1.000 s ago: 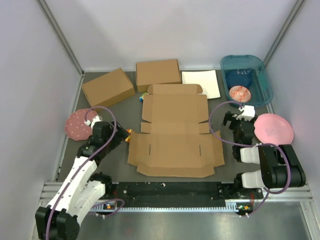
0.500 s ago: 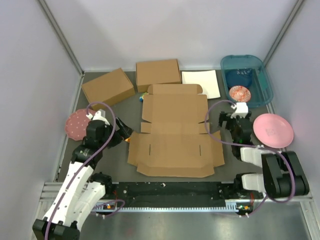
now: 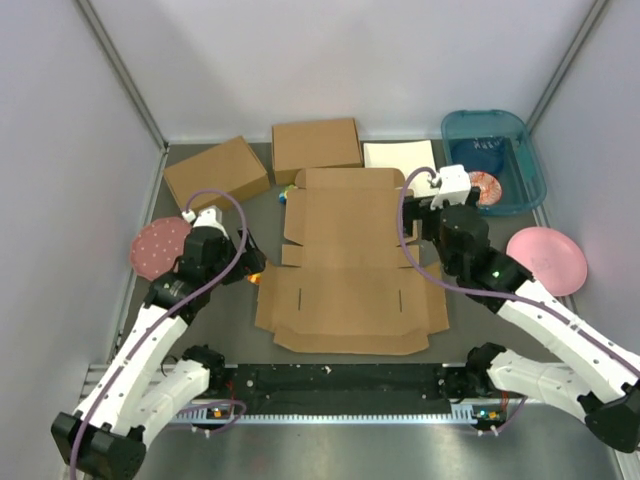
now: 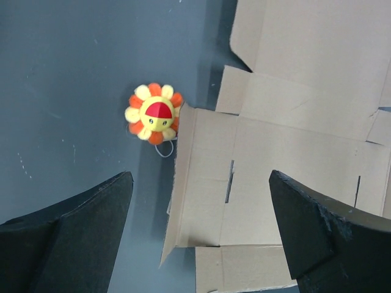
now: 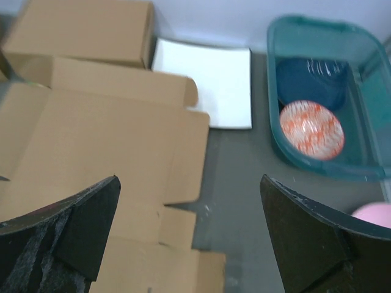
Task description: Fold the paper box
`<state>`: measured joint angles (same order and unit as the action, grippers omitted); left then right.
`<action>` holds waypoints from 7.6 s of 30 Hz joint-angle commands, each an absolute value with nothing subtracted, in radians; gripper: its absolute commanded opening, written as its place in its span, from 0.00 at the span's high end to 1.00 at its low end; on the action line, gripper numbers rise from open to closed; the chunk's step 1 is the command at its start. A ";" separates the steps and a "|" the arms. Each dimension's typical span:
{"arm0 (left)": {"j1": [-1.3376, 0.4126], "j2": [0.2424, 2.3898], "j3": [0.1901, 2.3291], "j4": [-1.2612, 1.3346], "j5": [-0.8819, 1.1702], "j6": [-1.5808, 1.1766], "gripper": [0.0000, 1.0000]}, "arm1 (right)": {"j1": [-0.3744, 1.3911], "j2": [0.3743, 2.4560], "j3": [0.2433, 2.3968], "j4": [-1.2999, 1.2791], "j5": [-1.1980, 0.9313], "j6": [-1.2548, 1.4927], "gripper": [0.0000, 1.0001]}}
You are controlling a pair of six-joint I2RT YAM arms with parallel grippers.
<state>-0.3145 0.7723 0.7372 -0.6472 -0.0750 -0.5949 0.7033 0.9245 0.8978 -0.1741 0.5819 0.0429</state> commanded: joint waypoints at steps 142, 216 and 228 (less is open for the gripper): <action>-0.561 1.301 1.905 -0.604 0.827 0.005 1.00 | 0.710 0.534 1.342 -0.772 0.028 0.405 0.01; -1.157 1.364 0.577 0.047 -0.635 -1.502 0.15 | 0.712 0.357 0.822 -0.742 0.184 0.552 0.01; -1.111 1.336 0.719 -0.142 -0.511 -1.076 1.00 | 0.710 0.319 0.868 -0.776 0.199 0.535 0.02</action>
